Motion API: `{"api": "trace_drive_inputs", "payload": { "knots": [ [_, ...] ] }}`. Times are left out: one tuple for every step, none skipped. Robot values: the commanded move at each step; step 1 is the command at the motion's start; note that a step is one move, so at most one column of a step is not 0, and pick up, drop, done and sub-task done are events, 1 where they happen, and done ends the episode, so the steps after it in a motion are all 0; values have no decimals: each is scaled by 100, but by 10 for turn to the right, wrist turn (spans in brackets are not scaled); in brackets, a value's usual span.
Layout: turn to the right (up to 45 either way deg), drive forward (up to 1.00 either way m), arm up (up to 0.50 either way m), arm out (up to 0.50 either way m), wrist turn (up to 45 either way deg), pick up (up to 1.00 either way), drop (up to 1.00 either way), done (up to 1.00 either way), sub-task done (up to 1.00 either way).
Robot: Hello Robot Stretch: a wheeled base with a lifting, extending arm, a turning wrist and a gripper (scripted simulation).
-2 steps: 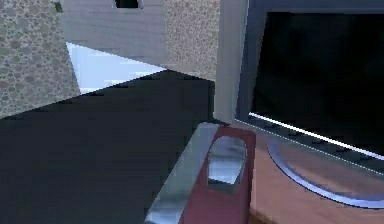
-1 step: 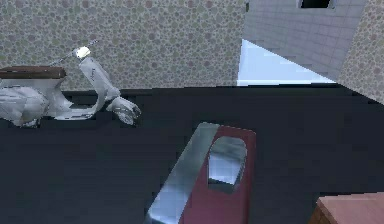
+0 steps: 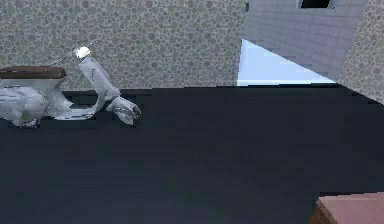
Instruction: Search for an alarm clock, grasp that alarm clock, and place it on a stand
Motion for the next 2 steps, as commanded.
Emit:
{"api": "trace_drive_inputs", "payload": {
  "knots": [
    [0,0,0,0,450,0,0,0,0],
    [0,0,0,0,450,0,0,0,0]
  ]
}}
